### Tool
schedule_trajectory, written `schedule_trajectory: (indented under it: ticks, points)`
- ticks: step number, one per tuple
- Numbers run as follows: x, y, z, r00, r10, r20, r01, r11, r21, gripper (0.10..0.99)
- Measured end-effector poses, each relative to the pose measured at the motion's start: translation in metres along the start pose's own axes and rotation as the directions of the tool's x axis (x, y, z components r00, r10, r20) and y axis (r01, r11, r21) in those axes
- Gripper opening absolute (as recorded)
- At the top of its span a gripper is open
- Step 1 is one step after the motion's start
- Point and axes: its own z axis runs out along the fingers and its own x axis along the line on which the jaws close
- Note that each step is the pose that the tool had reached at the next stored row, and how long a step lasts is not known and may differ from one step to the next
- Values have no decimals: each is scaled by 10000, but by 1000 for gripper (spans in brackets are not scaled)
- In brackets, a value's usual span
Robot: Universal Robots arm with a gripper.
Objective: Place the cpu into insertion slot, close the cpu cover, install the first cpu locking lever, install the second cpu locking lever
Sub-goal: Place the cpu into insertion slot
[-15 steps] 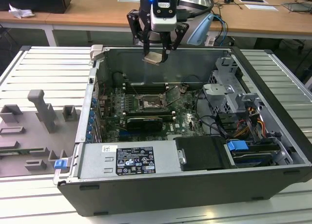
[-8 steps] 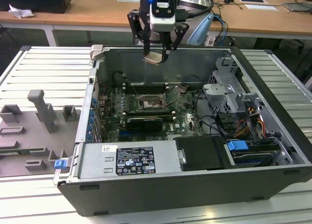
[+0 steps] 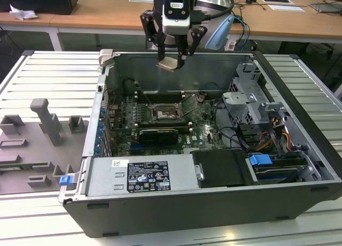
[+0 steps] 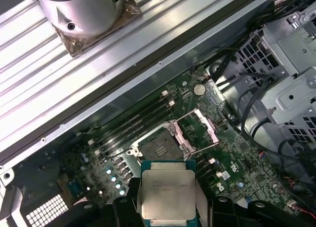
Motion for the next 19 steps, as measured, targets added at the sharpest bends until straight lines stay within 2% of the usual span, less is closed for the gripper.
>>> schedule_trajectory:
  ticks: [19]
  points:
    - [0, 0, 0, 9963, 855, 75, -855, 9963, -19, 529]
